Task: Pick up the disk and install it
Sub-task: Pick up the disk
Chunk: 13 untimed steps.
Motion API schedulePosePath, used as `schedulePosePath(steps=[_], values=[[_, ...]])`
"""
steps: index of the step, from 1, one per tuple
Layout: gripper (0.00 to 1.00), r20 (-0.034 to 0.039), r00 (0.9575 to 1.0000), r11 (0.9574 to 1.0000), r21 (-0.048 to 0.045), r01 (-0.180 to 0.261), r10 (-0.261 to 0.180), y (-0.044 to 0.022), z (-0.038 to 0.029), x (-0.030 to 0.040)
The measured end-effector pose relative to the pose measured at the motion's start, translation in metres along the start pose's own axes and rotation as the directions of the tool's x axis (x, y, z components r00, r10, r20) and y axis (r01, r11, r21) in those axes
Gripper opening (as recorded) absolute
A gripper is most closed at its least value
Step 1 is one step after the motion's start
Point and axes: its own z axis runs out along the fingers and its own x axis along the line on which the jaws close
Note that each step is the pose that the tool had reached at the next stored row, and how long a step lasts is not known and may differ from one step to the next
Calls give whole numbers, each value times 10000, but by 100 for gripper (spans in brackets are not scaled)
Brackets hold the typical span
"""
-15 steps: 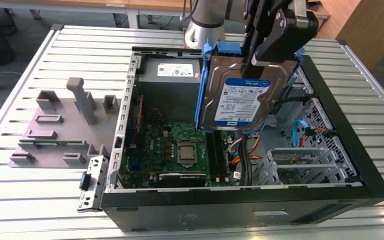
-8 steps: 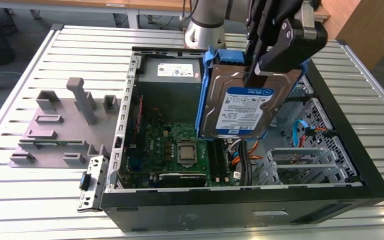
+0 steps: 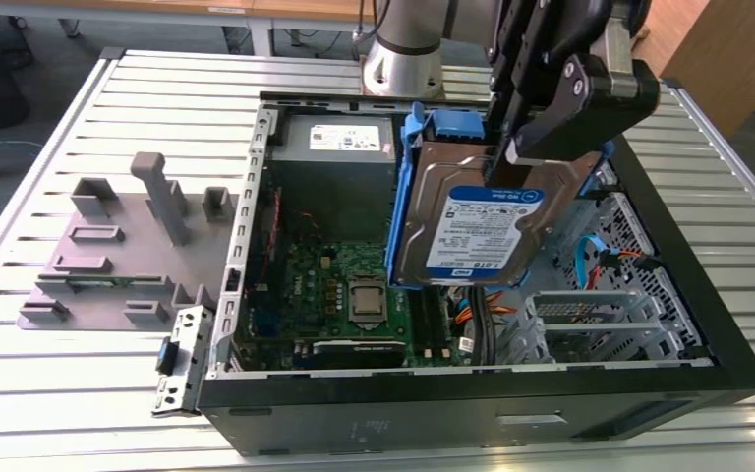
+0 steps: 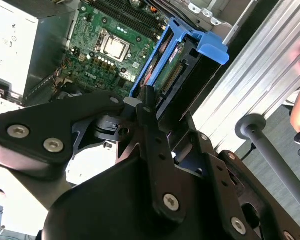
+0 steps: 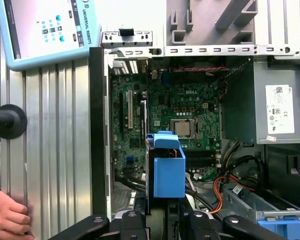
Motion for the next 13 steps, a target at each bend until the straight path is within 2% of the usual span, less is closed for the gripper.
schedulePosePath(steps=[6, 9, 10, 11, 13], values=[[35, -3, 10000, 10000, 0, 2, -2, -1, 0, 1], [35, -3, 10000, 10000, 0, 3, -3, -28, 0, 1], [35, -2, 10000, 10000, 0, 2, -2, -47, -1, 2], [35, -3, 10000, 10000, -12, 1, -1, -176, -4, 3], [35, -4, 10000, 10000, -26, 2, -2, -230, -5, 3]])
